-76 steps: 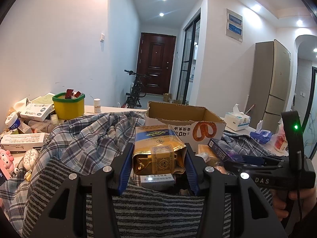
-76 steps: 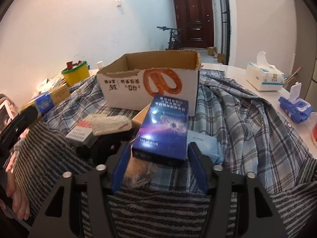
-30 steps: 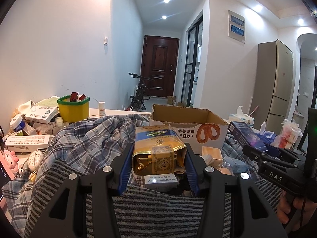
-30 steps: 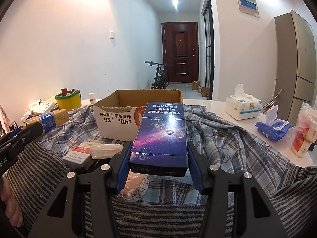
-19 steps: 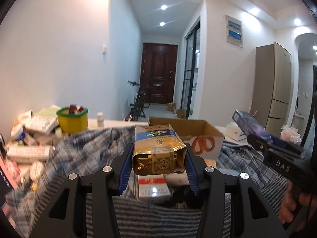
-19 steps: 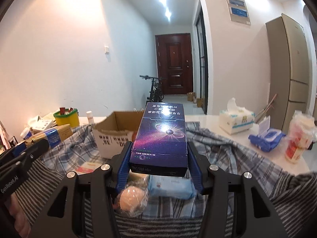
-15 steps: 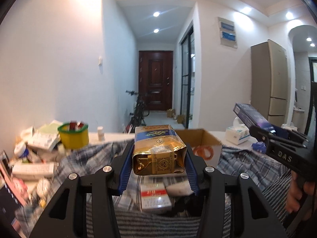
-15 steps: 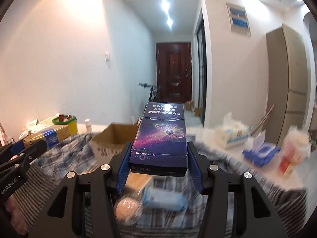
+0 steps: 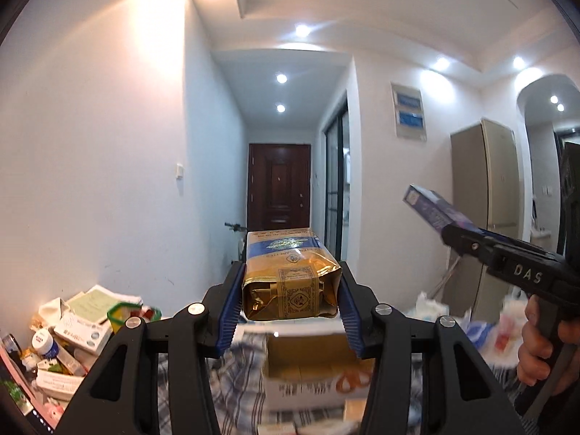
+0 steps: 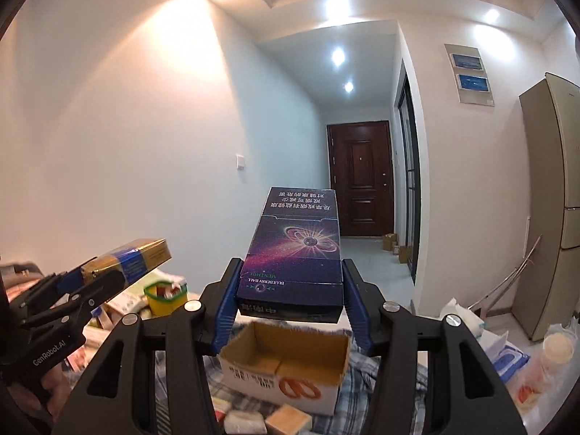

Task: Organize objects
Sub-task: 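Raise the dark blue box with the right gripper while the left gripper carries the coffee bag, then lower the coffee bag into the pretzel box and open the left gripper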

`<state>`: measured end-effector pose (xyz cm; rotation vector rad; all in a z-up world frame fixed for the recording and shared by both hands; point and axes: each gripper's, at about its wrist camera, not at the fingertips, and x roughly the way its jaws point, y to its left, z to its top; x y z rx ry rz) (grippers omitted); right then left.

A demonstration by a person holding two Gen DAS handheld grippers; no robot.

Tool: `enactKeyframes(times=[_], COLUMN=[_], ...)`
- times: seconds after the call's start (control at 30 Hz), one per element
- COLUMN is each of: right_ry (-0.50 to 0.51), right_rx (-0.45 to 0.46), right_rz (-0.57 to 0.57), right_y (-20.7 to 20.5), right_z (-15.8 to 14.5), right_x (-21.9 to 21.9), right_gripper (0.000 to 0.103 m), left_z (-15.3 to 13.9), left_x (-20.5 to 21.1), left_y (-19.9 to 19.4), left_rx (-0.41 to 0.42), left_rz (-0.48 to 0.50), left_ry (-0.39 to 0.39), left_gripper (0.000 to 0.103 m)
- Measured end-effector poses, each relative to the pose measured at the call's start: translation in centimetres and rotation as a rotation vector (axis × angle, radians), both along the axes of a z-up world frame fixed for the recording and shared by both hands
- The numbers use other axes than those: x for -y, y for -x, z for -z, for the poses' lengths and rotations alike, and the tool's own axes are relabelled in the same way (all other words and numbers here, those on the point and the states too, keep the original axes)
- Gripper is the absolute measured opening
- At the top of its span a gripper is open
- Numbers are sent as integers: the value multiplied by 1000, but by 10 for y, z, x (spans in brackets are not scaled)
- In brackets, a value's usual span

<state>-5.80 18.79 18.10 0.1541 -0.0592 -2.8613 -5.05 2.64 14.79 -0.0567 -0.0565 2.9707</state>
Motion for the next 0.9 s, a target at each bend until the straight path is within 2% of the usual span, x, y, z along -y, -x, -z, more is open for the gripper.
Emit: enactKeyframes(times=[0.17,0.27,0.5,0.67,0.9], right_ry=[18,35,54,76,34], right_rx=[-116,-137,-66,-15,23], right_rz=[62,74,91,97,128], right_y=[-6,-2,25,43,56], right_z=[-36,-40,-5,4,15], right_x=[3,9,11,2,4], right_gripper=[52,52,52,52,52], left_z=[-31,-38,-16,-9,2], left_x=[10,11,8,9,6], left_y=[21,32,57,74,87], left_rx=[2,-19,4,51,85], left_rz=[32,9,25,41,33], left_ry=[-89,-100,-74,-90,-70], left_gripper=[51,51,51,51,51])
